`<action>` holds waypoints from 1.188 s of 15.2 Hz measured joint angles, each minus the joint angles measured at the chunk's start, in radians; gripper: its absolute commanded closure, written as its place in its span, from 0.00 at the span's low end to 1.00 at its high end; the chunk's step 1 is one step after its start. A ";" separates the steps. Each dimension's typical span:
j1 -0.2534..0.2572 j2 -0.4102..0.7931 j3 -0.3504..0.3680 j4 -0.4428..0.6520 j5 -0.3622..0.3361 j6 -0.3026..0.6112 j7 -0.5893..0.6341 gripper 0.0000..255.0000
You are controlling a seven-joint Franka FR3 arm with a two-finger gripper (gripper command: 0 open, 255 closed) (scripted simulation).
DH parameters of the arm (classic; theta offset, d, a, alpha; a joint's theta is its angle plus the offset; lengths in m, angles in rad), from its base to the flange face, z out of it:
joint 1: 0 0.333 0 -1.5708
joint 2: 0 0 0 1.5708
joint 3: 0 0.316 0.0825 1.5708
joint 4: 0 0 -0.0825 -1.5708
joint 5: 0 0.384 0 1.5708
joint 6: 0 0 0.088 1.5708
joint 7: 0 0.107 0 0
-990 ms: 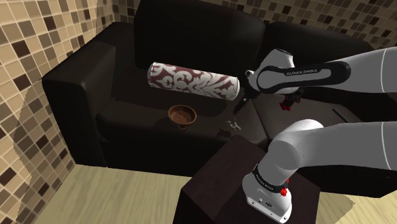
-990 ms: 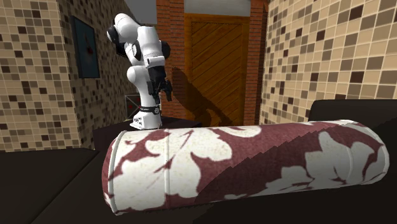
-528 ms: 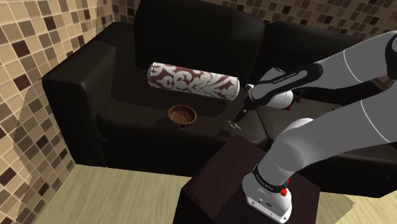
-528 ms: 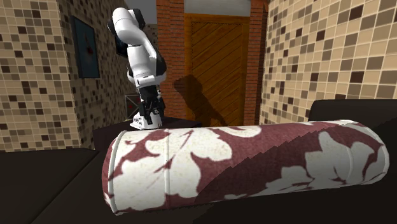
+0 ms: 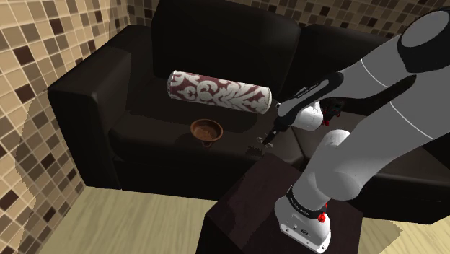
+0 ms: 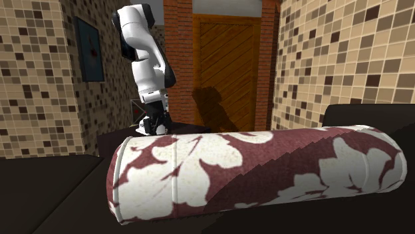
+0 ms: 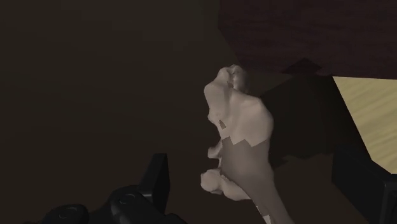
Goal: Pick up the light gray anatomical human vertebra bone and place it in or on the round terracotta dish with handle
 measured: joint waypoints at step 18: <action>0.205 0.049 -0.171 0.012 0.096 0.062 -0.066 1.00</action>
